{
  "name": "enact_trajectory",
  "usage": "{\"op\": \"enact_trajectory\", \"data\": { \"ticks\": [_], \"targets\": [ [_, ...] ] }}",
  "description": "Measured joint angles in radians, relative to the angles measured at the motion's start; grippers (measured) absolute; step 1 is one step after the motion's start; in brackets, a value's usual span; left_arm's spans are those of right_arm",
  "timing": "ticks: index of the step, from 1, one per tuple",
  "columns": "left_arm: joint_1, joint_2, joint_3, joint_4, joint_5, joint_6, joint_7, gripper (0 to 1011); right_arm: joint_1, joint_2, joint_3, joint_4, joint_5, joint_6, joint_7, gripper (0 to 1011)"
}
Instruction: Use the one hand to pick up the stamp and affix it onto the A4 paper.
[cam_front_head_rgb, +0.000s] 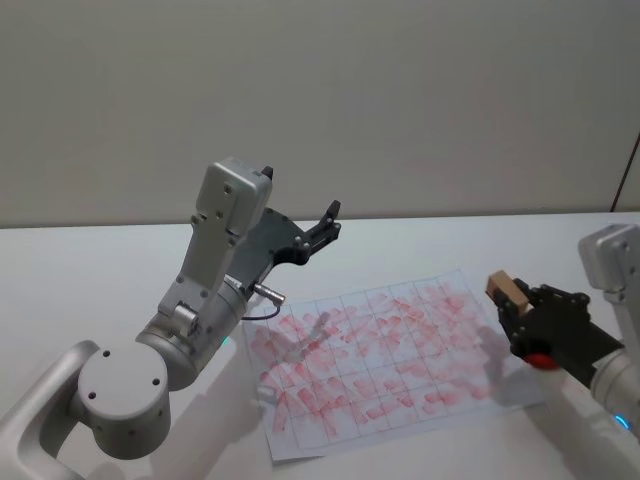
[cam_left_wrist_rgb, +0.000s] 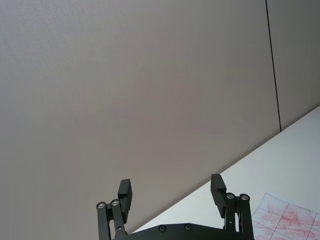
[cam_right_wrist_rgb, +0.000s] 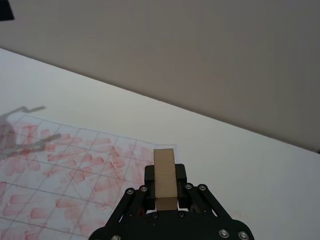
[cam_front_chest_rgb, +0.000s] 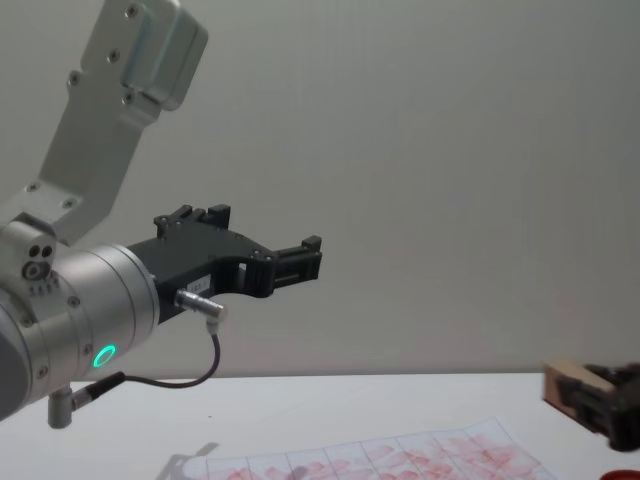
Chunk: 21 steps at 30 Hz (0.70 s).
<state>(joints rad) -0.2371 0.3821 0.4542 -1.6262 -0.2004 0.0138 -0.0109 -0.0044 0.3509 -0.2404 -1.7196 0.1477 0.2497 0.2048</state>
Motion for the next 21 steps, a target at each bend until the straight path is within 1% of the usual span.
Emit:
{"op": "enact_trajectory", "data": {
  "ticks": [5, 9, 14, 21],
  "targets": [
    [0.000, 0.000, 0.000, 0.000, 0.000, 0.000, 0.000, 1001, -0.040, 0.020, 0.015, -0.036, 0.029, 0.048, -0.053, 217],
    [0.000, 0.000, 0.000, 0.000, 0.000, 0.000, 0.000, 1001, -0.064, 0.034, 0.026, -0.055, 0.050, 0.084, -0.081, 217],
    [0.000, 0.000, 0.000, 0.000, 0.000, 0.000, 0.000, 1001, -0.077, 0.048, 0.037, -0.062, 0.063, 0.123, -0.098, 217],
    [0.000, 0.000, 0.000, 0.000, 0.000, 0.000, 0.000, 1001, -0.072, 0.057, 0.047, -0.055, 0.065, 0.151, -0.097, 217]
  ]
}}
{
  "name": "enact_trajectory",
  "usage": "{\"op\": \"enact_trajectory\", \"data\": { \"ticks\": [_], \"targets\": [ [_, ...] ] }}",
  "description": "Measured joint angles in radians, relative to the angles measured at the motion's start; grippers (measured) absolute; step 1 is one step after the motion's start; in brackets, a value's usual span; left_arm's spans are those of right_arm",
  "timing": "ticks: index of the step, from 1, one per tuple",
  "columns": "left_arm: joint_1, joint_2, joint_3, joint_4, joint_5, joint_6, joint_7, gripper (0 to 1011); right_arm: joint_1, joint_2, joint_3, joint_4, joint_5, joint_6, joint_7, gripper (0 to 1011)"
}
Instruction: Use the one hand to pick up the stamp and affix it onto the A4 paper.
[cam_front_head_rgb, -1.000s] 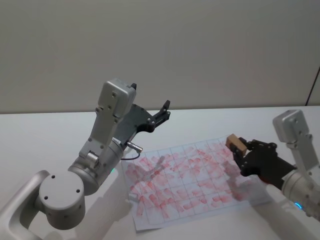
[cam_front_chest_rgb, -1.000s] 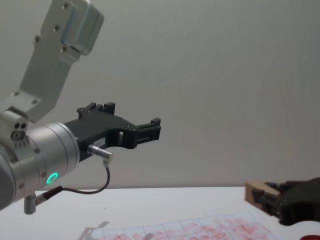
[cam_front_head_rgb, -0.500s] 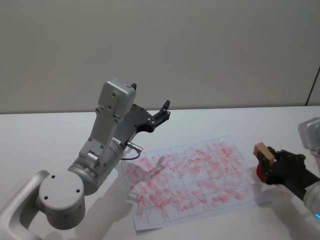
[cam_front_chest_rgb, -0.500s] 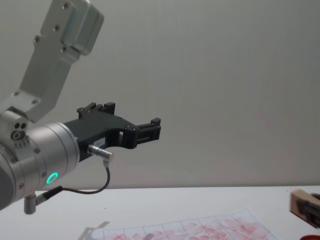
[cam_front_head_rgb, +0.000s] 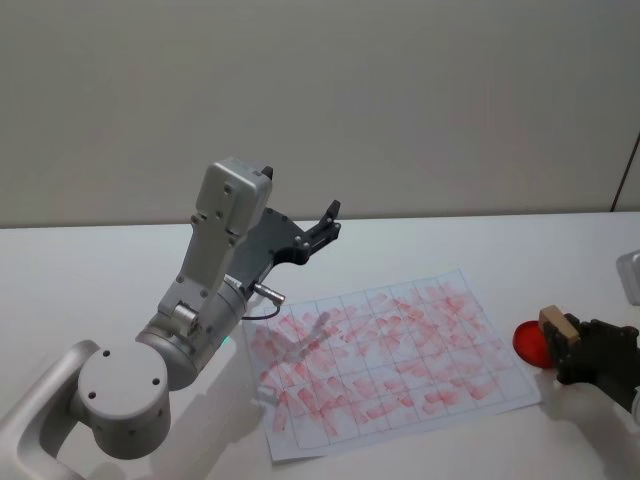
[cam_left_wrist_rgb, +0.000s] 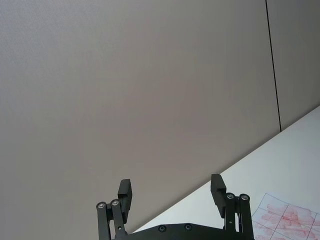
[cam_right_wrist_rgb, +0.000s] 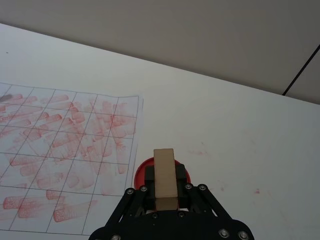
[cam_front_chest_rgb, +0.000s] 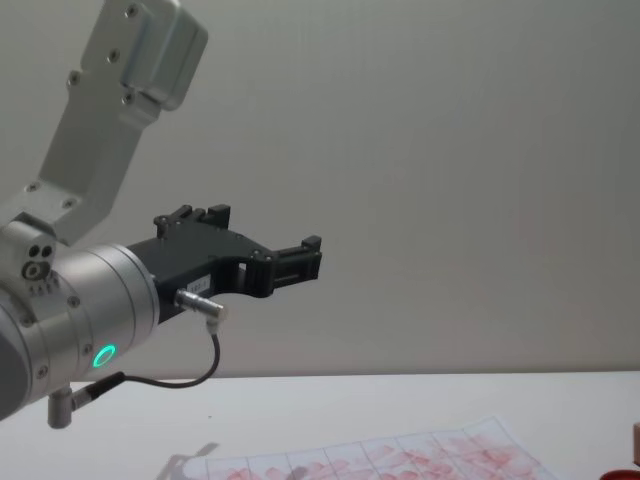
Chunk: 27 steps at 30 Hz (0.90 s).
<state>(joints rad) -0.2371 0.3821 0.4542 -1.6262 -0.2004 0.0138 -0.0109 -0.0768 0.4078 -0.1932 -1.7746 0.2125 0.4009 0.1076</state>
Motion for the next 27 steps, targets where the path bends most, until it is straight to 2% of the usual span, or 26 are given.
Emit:
{"op": "enact_trajectory", "data": {
  "ticks": [14, 17, 18, 21, 22, 27],
  "targets": [
    [0.000, 0.000, 0.000, 0.000, 0.000, 0.000, 0.000, 1001, 0.023, 0.003, 0.008, 0.028, -0.009, 0.031, 0.020, 227],
    [0.000, 0.000, 0.000, 0.000, 0.000, 0.000, 0.000, 1001, 0.025, 0.004, 0.008, 0.031, -0.011, 0.034, 0.023, 304],
    [0.000, 0.000, 0.000, 0.000, 0.000, 0.000, 0.000, 1001, 0.025, 0.004, 0.008, 0.031, -0.011, 0.034, 0.023, 360],
    [0.000, 0.000, 0.000, 0.000, 0.000, 0.000, 0.000, 1001, 0.027, 0.004, 0.009, 0.034, -0.012, 0.036, 0.025, 422],
    [0.000, 0.000, 0.000, 0.000, 0.000, 0.000, 0.000, 1001, 0.028, 0.004, 0.009, 0.034, -0.012, 0.037, 0.025, 491],
    [0.000, 0.000, 0.000, 0.000, 0.000, 0.000, 0.000, 1001, 0.030, 0.004, 0.009, 0.037, -0.013, 0.040, 0.027, 622]
  ]
}}
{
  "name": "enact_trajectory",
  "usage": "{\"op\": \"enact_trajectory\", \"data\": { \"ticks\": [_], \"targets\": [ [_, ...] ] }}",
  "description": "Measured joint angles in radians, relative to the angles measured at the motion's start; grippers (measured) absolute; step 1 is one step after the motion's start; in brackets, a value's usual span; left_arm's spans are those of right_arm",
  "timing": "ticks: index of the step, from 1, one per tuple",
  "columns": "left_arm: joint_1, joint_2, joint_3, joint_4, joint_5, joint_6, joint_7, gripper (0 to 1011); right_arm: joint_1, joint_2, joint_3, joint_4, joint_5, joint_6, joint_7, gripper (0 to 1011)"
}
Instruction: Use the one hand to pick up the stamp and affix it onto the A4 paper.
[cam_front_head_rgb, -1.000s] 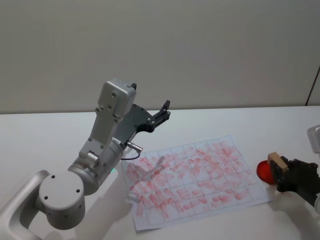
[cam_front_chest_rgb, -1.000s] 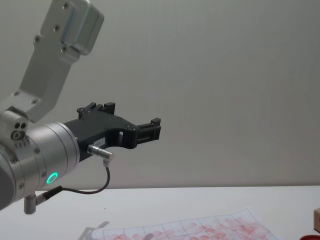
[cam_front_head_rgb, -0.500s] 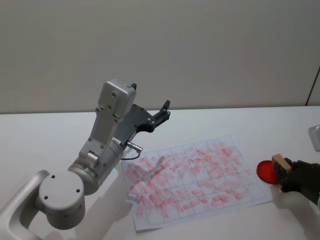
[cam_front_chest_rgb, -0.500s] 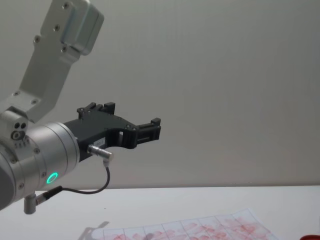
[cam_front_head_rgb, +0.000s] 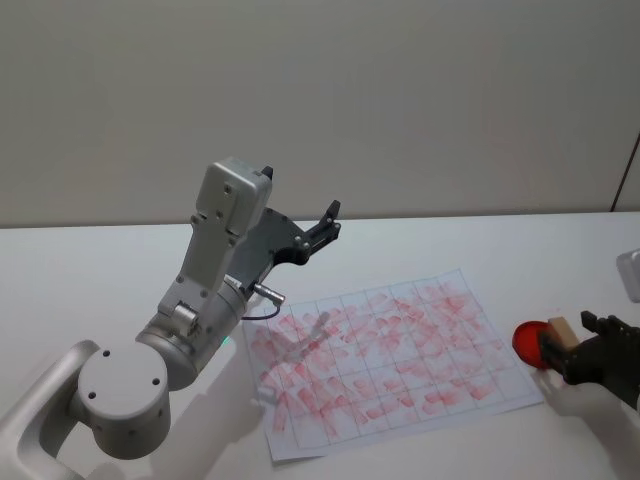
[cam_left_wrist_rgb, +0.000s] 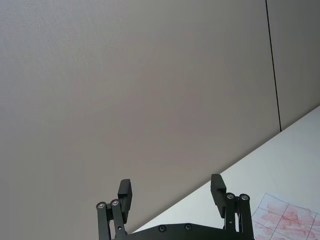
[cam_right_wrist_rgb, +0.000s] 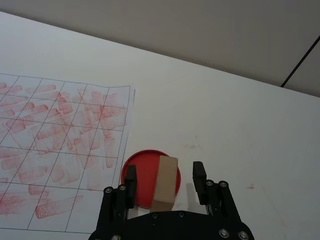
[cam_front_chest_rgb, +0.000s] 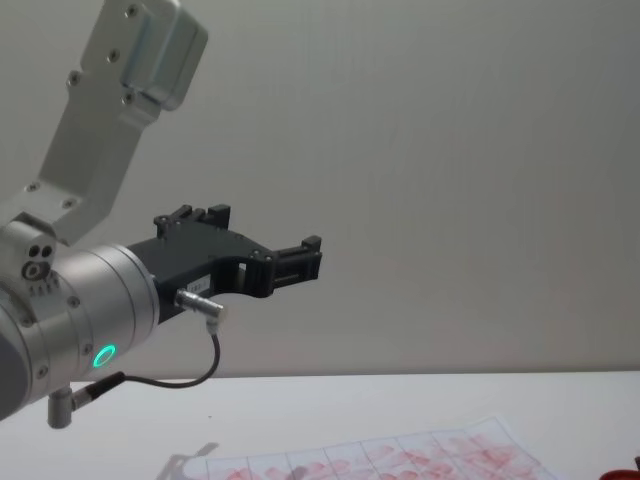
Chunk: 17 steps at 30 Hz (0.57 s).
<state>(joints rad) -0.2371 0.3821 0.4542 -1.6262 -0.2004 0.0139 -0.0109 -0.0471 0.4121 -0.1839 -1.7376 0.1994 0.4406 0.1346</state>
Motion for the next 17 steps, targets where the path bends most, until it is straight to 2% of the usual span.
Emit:
{"op": "enact_trajectory", "data": {
  "ticks": [2, 5, 12, 17],
  "targets": [
    [0.000, 0.000, 0.000, 0.000, 0.000, 0.000, 0.000, 1001, 0.001, 0.000, 0.000, 0.001, 0.000, 0.001, 0.001, 708],
    [0.000, 0.000, 0.000, 0.000, 0.000, 0.000, 0.000, 1001, 0.001, 0.000, 0.001, 0.001, -0.001, 0.002, 0.001, 763],
    [0.000, 0.000, 0.000, 0.000, 0.000, 0.000, 0.000, 1001, 0.002, 0.000, 0.001, 0.003, -0.001, 0.003, 0.002, 989],
    [0.000, 0.000, 0.000, 0.000, 0.000, 0.000, 0.000, 1001, 0.003, 0.000, 0.001, 0.003, -0.002, 0.003, 0.002, 1001]
  ]
}}
